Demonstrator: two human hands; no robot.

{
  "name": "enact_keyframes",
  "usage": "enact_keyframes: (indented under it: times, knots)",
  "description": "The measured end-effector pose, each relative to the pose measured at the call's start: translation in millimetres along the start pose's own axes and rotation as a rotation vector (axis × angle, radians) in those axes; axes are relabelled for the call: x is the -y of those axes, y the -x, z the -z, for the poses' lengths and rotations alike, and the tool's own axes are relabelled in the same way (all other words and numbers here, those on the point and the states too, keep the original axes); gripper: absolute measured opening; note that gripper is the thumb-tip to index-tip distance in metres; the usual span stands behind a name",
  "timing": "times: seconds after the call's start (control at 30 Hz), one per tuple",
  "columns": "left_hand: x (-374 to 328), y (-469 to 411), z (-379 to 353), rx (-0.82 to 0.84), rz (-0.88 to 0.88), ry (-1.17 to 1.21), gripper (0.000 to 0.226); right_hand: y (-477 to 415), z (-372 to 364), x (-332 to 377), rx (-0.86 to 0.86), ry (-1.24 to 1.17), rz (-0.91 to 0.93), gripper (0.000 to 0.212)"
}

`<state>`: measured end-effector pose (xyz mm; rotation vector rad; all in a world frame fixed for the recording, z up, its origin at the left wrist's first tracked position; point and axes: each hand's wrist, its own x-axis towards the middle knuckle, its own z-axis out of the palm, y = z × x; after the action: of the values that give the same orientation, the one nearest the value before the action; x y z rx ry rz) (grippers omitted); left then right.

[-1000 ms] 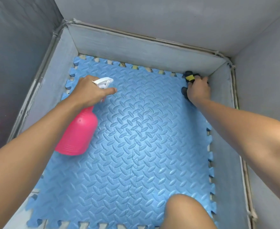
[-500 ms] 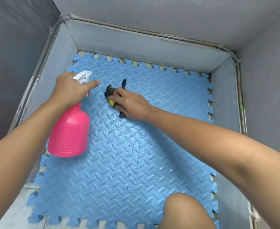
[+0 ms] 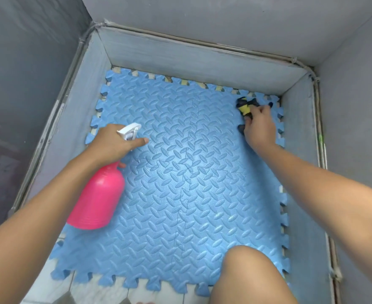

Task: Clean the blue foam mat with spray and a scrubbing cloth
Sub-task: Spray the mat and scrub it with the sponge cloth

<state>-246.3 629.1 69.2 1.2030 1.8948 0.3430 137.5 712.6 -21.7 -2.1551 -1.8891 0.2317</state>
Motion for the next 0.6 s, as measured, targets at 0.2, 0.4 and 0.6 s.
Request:
enact_keyframes:
  times: [0.2,0.4,0.6]
  knots:
    - [58,30,13,-0.068,-0.009,-0.087,0.074,147,-13,107,0.355,-0.101,0.816,0.037]
    - [91,53,36,-0.257,0.113,0.147,0.074,83,-36,119,0.254,-0.050,0.908,0.037]
    - [97,73,38,-0.458,0.029,0.150,0.053,-49,-53,158,0.088,-0.069,0.254,0.036]
